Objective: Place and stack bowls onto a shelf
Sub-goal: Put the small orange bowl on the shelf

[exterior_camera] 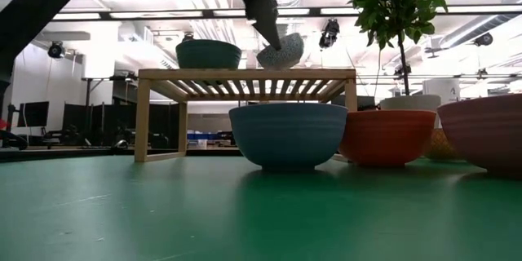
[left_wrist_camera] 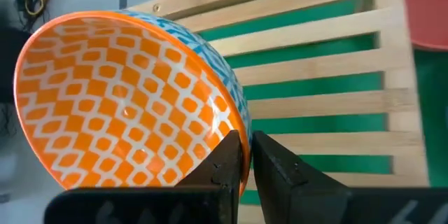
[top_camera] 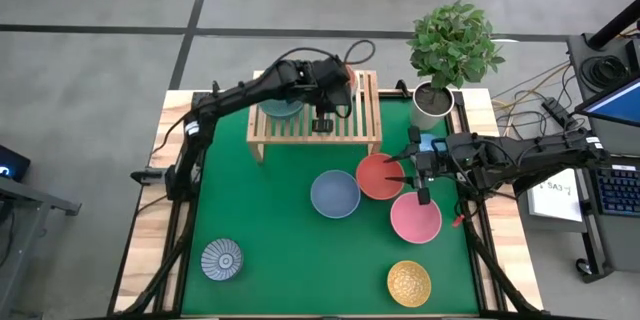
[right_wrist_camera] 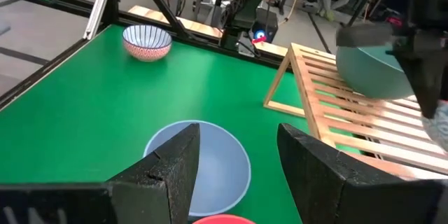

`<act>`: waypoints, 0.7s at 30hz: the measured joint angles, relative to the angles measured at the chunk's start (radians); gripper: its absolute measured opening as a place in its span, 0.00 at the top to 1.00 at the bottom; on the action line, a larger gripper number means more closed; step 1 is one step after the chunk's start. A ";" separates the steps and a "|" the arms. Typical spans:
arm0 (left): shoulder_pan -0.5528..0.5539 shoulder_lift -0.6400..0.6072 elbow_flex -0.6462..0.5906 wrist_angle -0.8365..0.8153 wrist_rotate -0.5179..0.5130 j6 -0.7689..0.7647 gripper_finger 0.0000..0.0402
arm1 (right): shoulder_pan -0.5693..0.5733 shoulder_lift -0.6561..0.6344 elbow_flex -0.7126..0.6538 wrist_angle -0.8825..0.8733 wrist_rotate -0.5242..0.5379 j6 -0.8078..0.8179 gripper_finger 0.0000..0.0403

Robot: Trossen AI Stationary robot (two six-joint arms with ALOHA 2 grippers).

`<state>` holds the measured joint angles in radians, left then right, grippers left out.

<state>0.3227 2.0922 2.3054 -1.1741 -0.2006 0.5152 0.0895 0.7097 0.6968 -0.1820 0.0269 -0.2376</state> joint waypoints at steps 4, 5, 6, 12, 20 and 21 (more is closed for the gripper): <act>0.014 0.000 -0.014 0.003 0.001 -0.004 0.96 | 0.000 0.000 0.000 0.000 0.000 0.005 0.55; 0.015 0.000 -0.020 0.003 0.001 -0.010 0.96 | 0.000 0.000 0.000 0.000 0.000 0.005 0.55; 0.016 0.000 -0.025 0.000 0.001 -0.015 0.96 | 0.000 0.000 0.000 0.000 0.001 0.005 0.55; 0.015 0.000 -0.040 0.004 0.031 -0.027 0.96 | 0.000 0.000 0.000 -0.001 0.001 0.004 0.55; 0.014 0.000 -0.045 0.034 0.069 -0.027 0.96 | 0.000 0.000 0.000 -0.002 0.001 0.010 0.55; 0.014 0.000 -0.045 0.036 0.069 -0.027 0.96 | 0.000 0.000 0.000 -0.002 0.001 0.010 0.55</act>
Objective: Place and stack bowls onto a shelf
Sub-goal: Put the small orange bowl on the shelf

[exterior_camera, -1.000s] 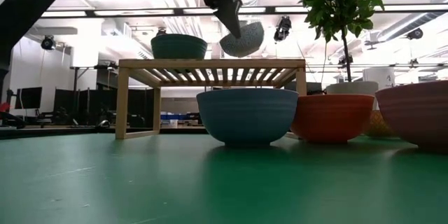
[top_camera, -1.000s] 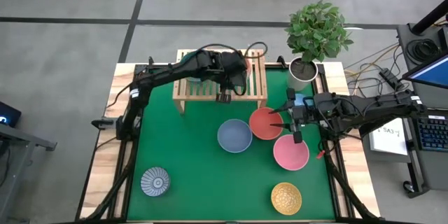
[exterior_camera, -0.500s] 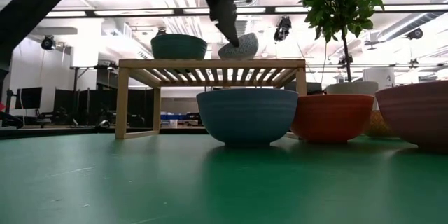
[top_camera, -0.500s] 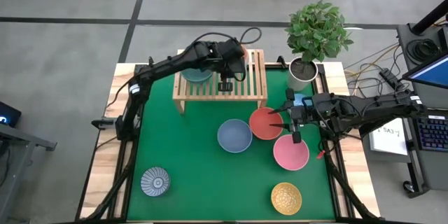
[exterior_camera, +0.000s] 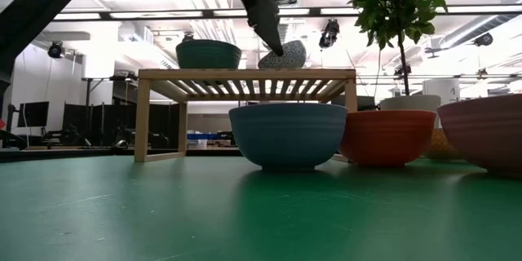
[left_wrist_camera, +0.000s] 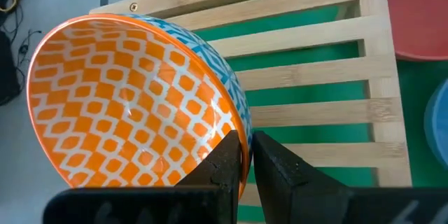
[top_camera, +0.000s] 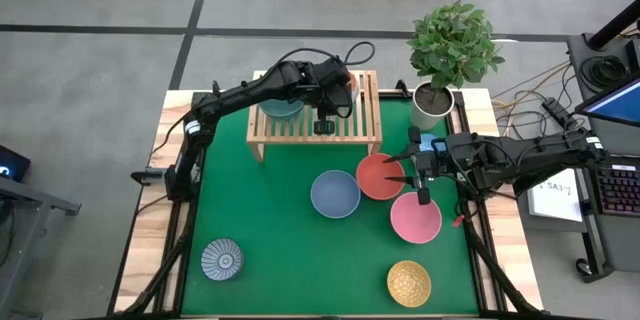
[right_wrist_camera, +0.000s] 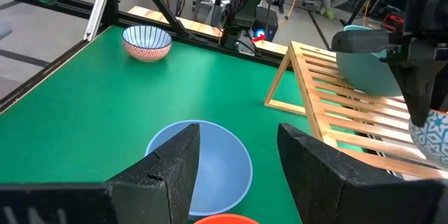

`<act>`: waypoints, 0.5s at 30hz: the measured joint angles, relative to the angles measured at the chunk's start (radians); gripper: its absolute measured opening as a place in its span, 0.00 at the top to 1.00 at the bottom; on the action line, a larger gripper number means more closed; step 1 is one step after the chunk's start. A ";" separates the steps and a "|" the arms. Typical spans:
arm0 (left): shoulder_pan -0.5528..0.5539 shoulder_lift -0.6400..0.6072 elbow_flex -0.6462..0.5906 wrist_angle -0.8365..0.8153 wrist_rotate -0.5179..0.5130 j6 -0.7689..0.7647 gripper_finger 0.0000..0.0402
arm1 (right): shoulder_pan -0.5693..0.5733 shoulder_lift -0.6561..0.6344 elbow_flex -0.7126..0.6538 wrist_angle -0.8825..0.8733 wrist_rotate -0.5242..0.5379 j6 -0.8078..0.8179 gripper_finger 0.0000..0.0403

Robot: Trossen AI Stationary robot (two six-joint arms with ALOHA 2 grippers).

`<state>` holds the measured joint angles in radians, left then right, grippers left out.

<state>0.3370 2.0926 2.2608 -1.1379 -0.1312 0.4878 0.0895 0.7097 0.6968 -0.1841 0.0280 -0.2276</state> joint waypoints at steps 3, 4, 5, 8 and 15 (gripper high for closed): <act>0.000 0.000 -0.008 0.022 0.002 -0.002 0.96 | 0.000 0.000 0.000 0.000 0.000 0.000 0.55; 0.000 0.000 -0.010 0.022 0.002 -0.003 0.96 | 0.000 0.000 0.000 0.000 0.000 0.000 0.55; 0.000 0.000 -0.012 0.021 0.002 -0.007 0.96 | 0.000 0.000 0.000 0.000 0.000 0.001 0.55; 0.001 0.000 -0.017 0.026 0.002 -0.008 0.96 | 0.000 0.000 0.000 0.000 0.000 0.005 0.55; 0.001 -0.001 -0.026 0.039 0.003 -0.007 0.90 | 0.000 0.000 0.000 0.000 0.000 0.008 0.55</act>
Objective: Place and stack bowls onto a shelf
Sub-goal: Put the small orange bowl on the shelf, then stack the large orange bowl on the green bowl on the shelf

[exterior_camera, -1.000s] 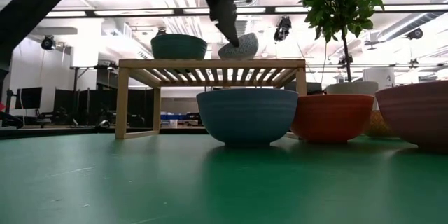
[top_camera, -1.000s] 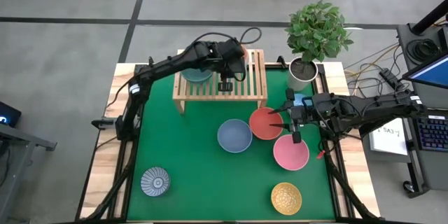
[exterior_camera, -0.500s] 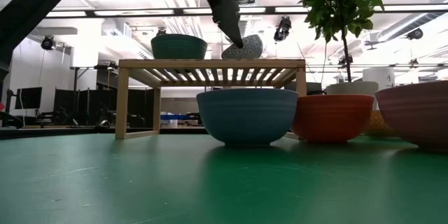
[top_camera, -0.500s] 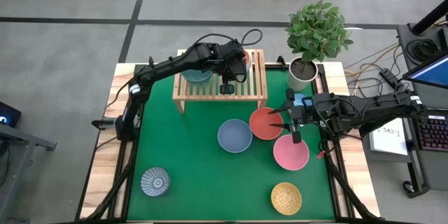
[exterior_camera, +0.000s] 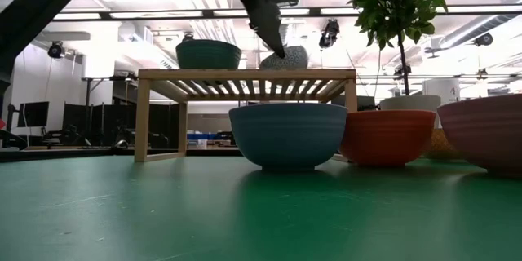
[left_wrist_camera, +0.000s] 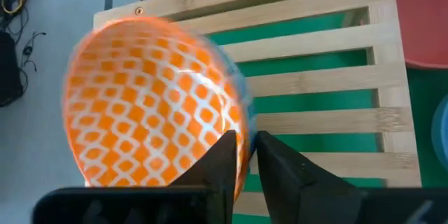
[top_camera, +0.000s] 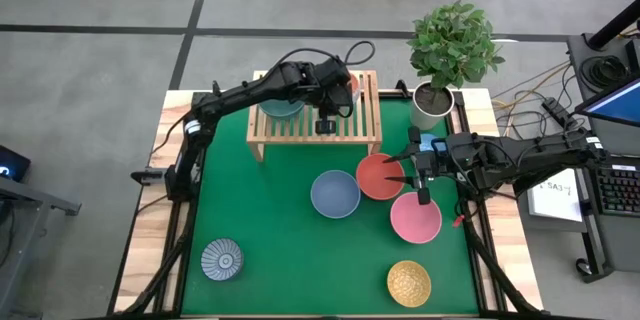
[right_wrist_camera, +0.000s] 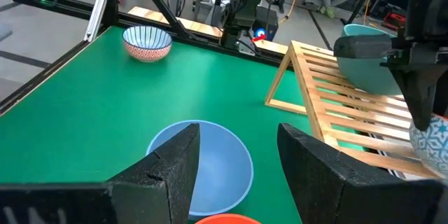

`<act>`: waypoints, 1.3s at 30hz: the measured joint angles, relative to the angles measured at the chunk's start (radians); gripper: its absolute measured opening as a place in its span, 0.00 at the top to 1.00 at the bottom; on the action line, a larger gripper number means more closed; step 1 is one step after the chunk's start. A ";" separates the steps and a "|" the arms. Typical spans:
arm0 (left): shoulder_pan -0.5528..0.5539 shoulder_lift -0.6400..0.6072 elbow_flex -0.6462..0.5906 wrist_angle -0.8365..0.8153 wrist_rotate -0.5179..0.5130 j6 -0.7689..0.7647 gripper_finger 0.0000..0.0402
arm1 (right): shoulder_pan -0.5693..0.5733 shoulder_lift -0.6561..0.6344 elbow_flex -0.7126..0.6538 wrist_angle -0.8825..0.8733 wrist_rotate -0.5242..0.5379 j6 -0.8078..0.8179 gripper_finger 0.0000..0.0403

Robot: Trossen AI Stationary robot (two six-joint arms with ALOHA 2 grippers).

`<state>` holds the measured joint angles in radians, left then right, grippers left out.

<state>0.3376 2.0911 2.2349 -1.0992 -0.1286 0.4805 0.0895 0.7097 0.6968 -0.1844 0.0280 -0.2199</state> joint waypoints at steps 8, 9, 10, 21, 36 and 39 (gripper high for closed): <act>0.000 -0.001 0.001 -0.009 -0.004 -0.010 0.72 | 0.000 0.000 0.000 0.000 0.000 0.003 0.55; 0.000 -0.001 0.001 -0.021 -0.012 -0.010 0.70 | 0.000 0.000 0.000 0.000 0.000 0.003 0.55; -0.002 -0.003 0.001 -0.037 -0.025 -0.011 0.69 | 0.000 0.000 0.000 0.000 0.000 0.004 0.55; -0.011 -0.063 0.110 -0.260 0.149 -0.163 0.65 | 0.000 0.006 0.000 0.002 0.000 0.065 0.55; -0.194 -0.223 0.054 -0.272 0.218 -0.236 0.65 | 0.000 0.158 0.000 0.043 0.004 0.221 0.55; -0.246 -0.272 -0.053 -0.221 0.214 -0.259 0.65 | 0.000 0.184 0.000 0.045 0.010 0.257 0.55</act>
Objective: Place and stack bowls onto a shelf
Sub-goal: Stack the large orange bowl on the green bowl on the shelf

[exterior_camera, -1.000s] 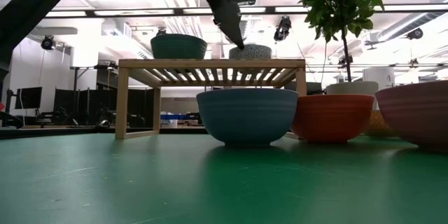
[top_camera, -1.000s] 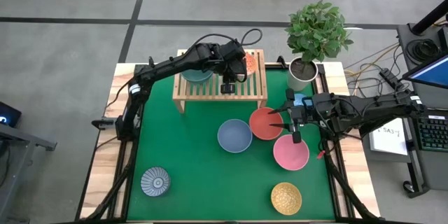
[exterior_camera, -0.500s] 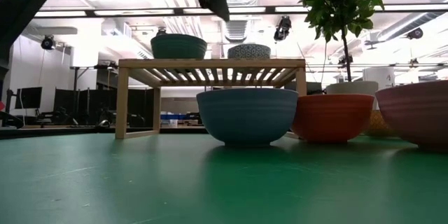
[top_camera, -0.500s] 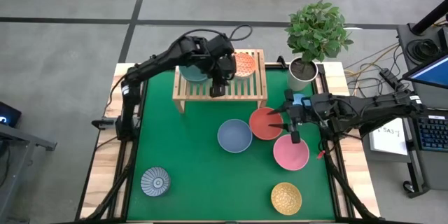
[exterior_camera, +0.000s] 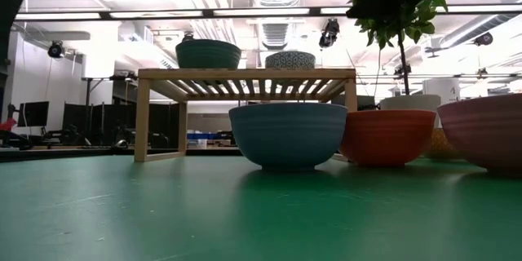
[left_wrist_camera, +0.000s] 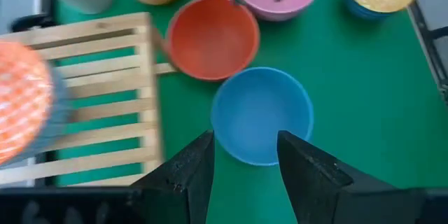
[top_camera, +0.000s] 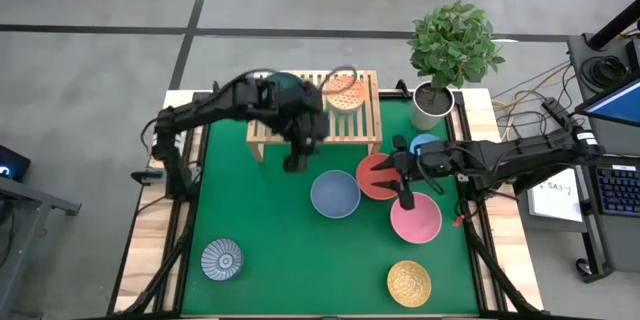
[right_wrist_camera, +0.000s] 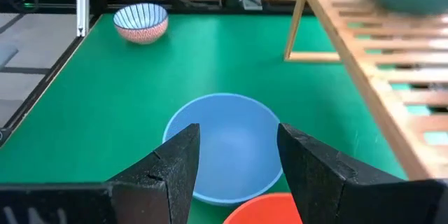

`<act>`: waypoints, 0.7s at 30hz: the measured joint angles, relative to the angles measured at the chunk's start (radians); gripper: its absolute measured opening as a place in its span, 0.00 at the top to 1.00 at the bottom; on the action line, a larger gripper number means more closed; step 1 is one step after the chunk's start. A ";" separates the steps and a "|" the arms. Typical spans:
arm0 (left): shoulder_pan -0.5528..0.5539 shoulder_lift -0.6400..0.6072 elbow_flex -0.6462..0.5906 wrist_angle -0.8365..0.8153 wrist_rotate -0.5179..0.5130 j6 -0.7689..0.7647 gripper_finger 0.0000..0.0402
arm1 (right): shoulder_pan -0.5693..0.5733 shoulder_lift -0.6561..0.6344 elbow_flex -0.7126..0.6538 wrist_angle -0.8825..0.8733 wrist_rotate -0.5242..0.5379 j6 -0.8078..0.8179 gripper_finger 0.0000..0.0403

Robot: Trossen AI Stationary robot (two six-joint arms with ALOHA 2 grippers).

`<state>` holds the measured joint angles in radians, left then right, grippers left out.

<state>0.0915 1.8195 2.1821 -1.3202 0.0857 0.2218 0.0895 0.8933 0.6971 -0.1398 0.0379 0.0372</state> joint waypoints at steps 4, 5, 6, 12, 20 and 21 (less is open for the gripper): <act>-0.064 -0.122 -0.254 0.144 -0.102 -0.062 0.65 | 0.000 0.024 0.000 0.000 0.016 0.046 0.55; -0.078 -0.163 -0.325 0.191 -0.130 -0.090 0.65 | 0.000 0.027 0.000 0.000 0.016 0.058 0.55; -0.092 -0.203 -0.399 0.238 -0.149 -0.120 0.65 | 0.000 0.032 0.000 0.000 0.016 0.076 0.55; -0.171 -0.462 -0.808 0.569 -0.195 -0.237 0.65 | 0.004 0.061 0.012 -0.009 0.042 0.204 0.55; -0.202 -0.779 -1.175 0.859 -0.374 -0.239 0.65 | 0.004 0.173 0.166 -0.103 0.042 0.244 0.55; -0.202 -0.815 -1.203 0.875 -0.407 -0.235 0.65 | 0.004 0.198 0.199 -0.138 0.043 0.250 0.55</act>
<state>-0.1104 1.0043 0.9788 -0.4448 -0.3210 -0.0132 0.0937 1.0912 0.8966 -0.2776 0.0810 0.2870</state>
